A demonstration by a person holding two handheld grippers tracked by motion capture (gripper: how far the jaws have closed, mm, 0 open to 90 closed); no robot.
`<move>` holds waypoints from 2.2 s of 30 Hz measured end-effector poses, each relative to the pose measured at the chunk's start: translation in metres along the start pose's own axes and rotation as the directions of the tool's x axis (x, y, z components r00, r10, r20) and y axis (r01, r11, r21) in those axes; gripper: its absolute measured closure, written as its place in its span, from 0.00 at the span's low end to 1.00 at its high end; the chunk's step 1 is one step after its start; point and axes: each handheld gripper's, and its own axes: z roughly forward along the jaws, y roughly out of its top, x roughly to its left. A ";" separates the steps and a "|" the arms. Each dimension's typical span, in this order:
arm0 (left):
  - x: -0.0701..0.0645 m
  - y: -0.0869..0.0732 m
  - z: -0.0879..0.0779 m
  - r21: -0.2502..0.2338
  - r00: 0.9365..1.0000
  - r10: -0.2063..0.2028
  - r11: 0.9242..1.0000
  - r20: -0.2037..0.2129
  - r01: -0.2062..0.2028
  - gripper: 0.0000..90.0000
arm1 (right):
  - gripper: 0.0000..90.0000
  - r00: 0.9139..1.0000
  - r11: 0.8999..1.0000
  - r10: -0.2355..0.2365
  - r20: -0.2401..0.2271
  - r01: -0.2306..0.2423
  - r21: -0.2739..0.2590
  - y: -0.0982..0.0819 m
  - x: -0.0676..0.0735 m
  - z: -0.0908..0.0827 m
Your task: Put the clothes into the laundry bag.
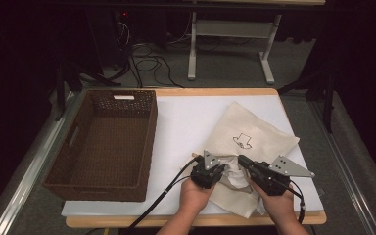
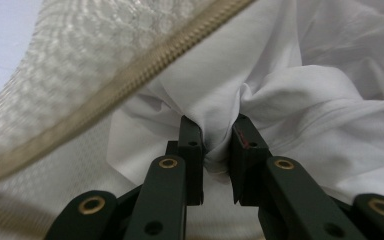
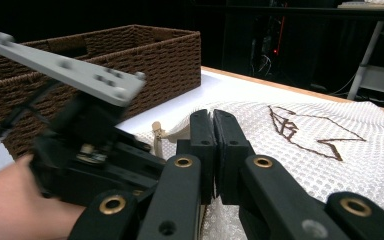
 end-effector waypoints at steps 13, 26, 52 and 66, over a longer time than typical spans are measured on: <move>0.004 -0.009 -0.019 -0.020 0.999 0.001 1.000 -0.046 -0.002 0.52 | 1.00 1.000 1.000 0.005 0.001 -0.005 0.004 -0.001 0.000 0.000; -0.002 -0.024 -0.041 -0.064 1.000 -0.003 0.998 0.031 0.005 0.30 | 0.99 1.000 1.000 0.001 0.002 -0.002 0.007 -0.001 0.001 0.000; -0.036 -0.002 -0.006 -0.057 0.998 0.034 0.998 0.056 -0.031 0.47 | 0.99 1.000 1.000 0.014 0.001 -0.014 0.007 -0.004 -0.002 -0.002; -0.022 -0.013 -0.052 -0.117 0.998 0.019 0.993 0.065 -0.011 0.30 | 0.99 1.000 1.000 0.013 0.003 -0.013 0.004 -0.003 -0.001 -0.002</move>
